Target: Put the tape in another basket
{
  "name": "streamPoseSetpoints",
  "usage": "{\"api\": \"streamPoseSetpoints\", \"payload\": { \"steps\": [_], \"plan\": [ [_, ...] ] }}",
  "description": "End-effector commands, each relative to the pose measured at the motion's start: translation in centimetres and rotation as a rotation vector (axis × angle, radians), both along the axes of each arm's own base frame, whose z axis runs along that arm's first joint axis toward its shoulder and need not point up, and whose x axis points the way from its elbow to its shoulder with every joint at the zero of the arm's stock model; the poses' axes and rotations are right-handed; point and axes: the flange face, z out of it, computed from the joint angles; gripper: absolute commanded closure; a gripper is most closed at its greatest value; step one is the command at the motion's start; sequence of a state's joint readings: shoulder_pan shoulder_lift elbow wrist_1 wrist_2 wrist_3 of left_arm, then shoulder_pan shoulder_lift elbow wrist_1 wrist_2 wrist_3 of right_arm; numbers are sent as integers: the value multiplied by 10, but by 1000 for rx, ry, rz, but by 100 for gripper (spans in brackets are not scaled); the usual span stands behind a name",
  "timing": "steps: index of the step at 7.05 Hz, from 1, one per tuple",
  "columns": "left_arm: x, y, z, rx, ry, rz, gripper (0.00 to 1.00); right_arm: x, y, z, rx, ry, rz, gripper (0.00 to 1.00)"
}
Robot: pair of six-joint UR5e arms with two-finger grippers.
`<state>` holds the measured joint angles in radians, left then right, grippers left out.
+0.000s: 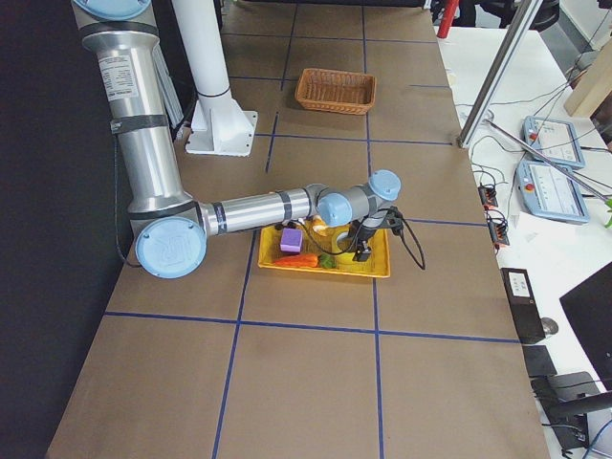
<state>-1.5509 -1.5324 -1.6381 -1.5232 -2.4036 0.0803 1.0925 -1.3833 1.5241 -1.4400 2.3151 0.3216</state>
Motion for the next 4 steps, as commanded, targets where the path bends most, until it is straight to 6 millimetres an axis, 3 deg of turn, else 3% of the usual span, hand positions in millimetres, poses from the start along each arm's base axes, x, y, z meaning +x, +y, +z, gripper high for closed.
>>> {"api": "streamPoseSetpoints", "payload": {
  "steps": [1, 2, 4],
  "plan": [
    [1, 0, 0, -1, 15, 0, 0, -13, 3, 8, 17, 50, -16, 23],
    [1, 0, -1, -1, 19, 0, 0, -12, 3, 10, 14, 52, -16, 54],
    [1, 0, -1, 1, 19, 0, 0, -10, 5, 14, 9, 55, -17, 97]
  ]
}}
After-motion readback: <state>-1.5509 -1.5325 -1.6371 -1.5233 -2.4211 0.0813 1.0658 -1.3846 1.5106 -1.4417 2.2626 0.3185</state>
